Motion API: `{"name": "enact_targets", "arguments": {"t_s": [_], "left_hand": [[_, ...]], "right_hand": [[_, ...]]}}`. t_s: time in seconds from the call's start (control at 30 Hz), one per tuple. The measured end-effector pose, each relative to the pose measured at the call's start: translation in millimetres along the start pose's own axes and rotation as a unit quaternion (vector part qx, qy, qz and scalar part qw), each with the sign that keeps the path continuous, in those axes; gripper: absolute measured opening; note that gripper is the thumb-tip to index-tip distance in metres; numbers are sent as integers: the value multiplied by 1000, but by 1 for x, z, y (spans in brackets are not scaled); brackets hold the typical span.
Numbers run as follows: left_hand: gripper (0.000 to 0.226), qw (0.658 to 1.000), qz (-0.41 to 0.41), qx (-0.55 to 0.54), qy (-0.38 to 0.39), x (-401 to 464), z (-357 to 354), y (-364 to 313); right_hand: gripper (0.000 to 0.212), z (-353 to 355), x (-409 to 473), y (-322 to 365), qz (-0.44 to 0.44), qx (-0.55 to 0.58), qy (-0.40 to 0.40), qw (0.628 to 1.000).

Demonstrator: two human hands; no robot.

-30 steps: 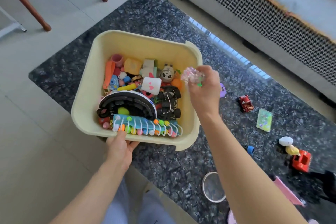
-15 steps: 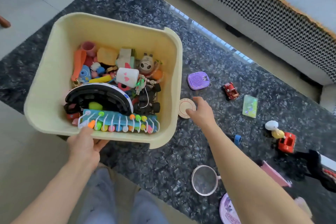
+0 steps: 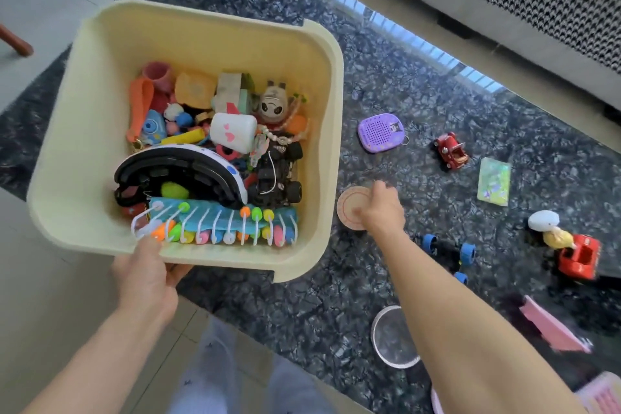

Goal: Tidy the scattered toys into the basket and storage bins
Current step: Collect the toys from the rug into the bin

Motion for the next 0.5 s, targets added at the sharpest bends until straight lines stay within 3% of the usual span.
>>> {"name": "enact_targets", "arguments": {"t_s": [0.07, 0.2, 0.27, 0.4, 0.5], "left_hand": [[22, 1000, 9, -5, 7, 2, 1, 0], [27, 1000, 19, -15, 6, 6, 3, 2], [30, 999, 25, -18, 12, 6, 3, 1], [22, 999, 27, -11, 15, -2, 2, -4], [18, 999, 35, -12, 30, -9, 2, -12]], "right_hand": [[22, 20, -21, -1, -7, 184, -85, 979], [8, 70, -88, 31, 95, 440, -242, 860], [7, 78, -108, 64, 143, 510, -196, 825], [11, 43, -128, 150, 178, 507, 25, 843], [26, 9, -137, 204, 167, 494, 117, 845]]}}
Point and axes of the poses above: each hand's wrist, its own x-axis towards the middle knuckle, its own z-axis out of the back of the hand, y = z × x, the point moved 2 cm from there along x, towards the middle knuckle, and after that the axes turned 7 degrees about x, right-handed, at the moved point
